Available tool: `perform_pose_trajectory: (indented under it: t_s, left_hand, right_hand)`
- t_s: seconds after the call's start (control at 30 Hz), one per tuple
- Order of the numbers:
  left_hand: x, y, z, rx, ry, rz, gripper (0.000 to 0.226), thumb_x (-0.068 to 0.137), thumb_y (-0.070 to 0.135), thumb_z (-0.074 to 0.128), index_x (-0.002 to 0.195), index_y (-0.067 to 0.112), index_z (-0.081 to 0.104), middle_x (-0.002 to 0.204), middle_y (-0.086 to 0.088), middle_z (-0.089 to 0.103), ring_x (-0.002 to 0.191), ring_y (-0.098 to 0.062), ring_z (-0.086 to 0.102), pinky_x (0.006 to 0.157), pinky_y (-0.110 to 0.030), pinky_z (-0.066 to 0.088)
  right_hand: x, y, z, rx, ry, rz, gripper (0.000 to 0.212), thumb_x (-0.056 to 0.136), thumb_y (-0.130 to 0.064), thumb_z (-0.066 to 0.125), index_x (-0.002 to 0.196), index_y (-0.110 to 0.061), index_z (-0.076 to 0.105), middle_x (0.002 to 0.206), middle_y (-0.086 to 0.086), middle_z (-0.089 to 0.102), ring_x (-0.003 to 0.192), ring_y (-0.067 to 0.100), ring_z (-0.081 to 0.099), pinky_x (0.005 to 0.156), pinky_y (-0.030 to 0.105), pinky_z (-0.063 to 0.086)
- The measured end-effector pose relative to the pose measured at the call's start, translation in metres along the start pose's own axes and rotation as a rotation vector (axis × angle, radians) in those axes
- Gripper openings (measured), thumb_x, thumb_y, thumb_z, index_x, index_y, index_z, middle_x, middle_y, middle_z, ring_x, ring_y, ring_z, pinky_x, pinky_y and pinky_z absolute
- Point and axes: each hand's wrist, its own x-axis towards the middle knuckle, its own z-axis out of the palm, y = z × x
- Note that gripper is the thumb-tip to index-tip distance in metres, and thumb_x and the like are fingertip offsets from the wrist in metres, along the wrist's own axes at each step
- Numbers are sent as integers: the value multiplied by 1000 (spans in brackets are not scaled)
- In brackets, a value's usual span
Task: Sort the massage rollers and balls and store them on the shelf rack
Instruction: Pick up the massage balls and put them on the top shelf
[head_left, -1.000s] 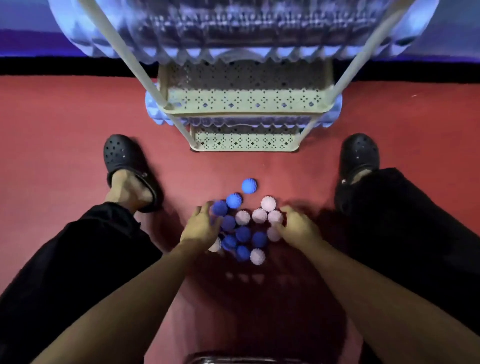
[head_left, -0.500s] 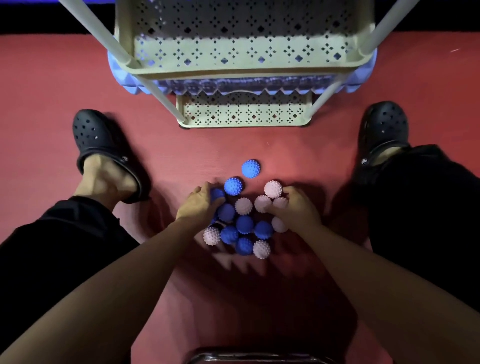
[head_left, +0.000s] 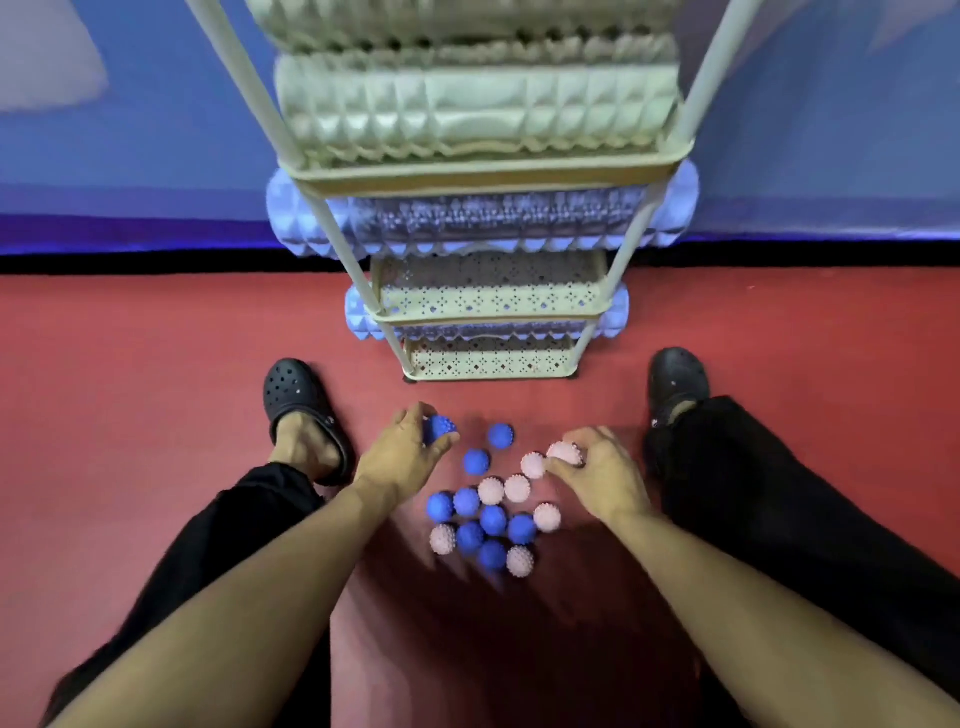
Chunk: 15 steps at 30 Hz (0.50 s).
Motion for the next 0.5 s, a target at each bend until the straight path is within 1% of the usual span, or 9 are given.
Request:
perform_pose_trajectory:
  t_s: [0.07,0.13,0.23,0.3,0.37,0.43,0.5]
  left_hand:
    - [-26,29,-37,8,77,91,48,93,54,62,127,22,51,118,-4,56,104,-26,61,94,-41,49]
    - [-53,58,-74,24,161,187,48,93,54,62,126,21,52,120,-3,57,103,-26,61,91,-44,50]
    - [-95,100,-129,23,296,268,49,92,57,60,128,25,52,128,1,57,108,-23,61,90,-45,52]
    - [-123,126,-163,13,399,314,49,93,58,59,130,26,52,130,4,57,110,-20,60,90,-43,52]
    - [-147,152,-198,4,495,379,49,94,57,58,131,27,52,131,6,57,112,-19,60,92,-43,51]
    - [-167,177,-236,-15,595,470,46,95,54,58,131,28,53,128,7,58,111,-17,59,91,-38,49]
    - [-184,205,-275,-39,706,584,40,96,48,60,130,27,54,123,6,59,107,-15,59,87,-32,47]
  right_hand:
    - [-19,-33,-35,31,38,-79,41,77,-38,84,112,-21,70,111,-1,61,105,23,63,90,27,45]
    - [-39,-68,-70,64,89,-158,39,77,-38,84,110,-22,69,109,-5,58,103,19,63,85,24,42]
    - [-68,-121,-119,108,181,-297,39,78,-39,83,111,-24,68,109,-9,57,104,16,61,87,23,42]
    - [-87,-159,-155,92,246,-392,39,80,-41,81,113,-25,67,108,-11,57,103,14,61,86,27,45]
    - [-106,-198,-193,102,322,-497,39,82,-41,79,115,-24,67,111,-8,60,102,14,61,89,33,48]
    - [-123,-239,-231,115,406,-606,38,86,-43,75,117,-23,66,114,-8,60,104,14,61,90,35,49]
    - [-141,-280,-268,94,507,-706,38,89,-48,70,120,-27,63,117,-10,58,104,14,61,86,37,50]
